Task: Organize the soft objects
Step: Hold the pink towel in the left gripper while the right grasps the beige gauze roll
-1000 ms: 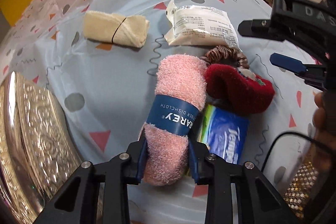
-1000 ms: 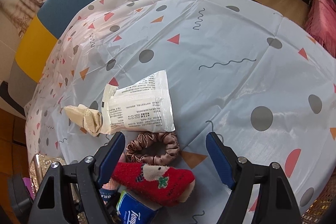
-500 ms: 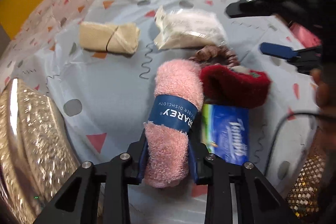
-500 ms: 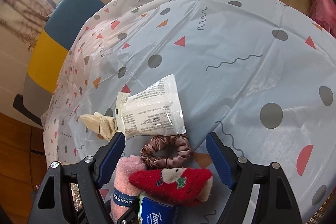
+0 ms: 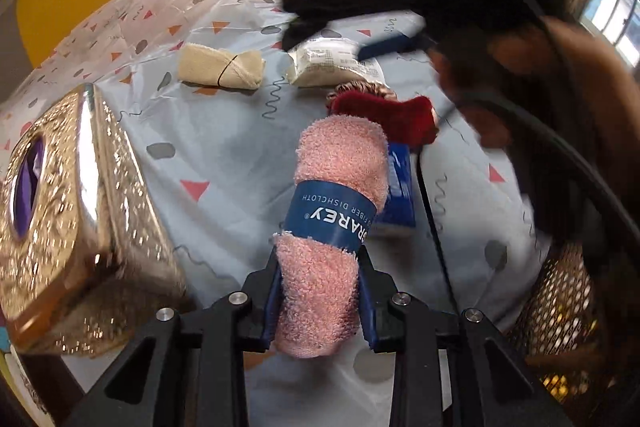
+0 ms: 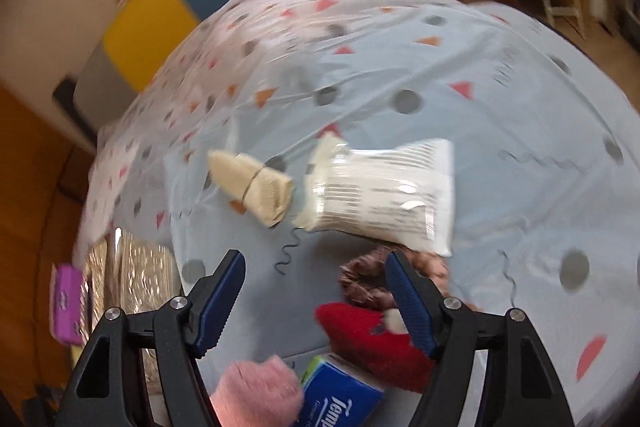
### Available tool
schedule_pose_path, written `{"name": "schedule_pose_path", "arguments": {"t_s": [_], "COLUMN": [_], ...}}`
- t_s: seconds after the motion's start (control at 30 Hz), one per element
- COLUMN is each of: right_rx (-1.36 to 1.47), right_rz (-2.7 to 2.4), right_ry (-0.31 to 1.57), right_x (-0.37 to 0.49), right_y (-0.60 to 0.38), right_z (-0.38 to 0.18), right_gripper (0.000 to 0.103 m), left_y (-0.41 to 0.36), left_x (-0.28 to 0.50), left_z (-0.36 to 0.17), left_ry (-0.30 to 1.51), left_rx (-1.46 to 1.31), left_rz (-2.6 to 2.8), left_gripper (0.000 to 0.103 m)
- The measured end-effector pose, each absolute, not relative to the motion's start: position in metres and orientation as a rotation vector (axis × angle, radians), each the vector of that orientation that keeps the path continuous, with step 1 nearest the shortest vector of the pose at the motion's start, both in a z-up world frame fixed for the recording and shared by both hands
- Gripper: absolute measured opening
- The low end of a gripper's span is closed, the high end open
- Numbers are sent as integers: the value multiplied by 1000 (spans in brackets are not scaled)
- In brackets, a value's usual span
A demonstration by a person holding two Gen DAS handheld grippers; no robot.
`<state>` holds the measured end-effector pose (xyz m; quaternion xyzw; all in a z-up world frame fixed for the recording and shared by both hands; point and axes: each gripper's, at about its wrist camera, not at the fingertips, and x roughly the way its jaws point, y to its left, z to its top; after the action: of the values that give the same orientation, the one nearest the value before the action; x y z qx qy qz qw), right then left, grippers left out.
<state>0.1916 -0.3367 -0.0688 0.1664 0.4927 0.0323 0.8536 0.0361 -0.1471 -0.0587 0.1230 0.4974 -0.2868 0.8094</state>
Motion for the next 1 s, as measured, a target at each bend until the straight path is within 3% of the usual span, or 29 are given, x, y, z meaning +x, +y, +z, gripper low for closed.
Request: {"name": "schedule_pose_path", "arguments": {"t_s": [0.4, 0.43, 0.5, 0.87, 1.0], "right_rx": [-222, -234, -241, -111, -94], "right_rz": [190, 186, 178, 264, 178], "right_ry": [1133, 1156, 1189, 1306, 1207], "right_x": [287, 292, 297, 221, 191], "right_y": [-241, -239, -240, -263, -284], "right_z": [-104, -111, -122, -119, -126], "right_gripper": [73, 71, 49, 48, 50], "left_y": [-138, -136, -131, -125, -117], "left_x": [40, 41, 40, 33, 32], "left_z": [-80, -81, -84, -76, -68], "left_ry": [1062, 1064, 1070, 1033, 1017], "left_rx": [254, 254, 245, 197, 172], "left_rz": [-656, -656, -652, -659, -635], "left_gripper": [32, 32, 33, 33, 33]}}
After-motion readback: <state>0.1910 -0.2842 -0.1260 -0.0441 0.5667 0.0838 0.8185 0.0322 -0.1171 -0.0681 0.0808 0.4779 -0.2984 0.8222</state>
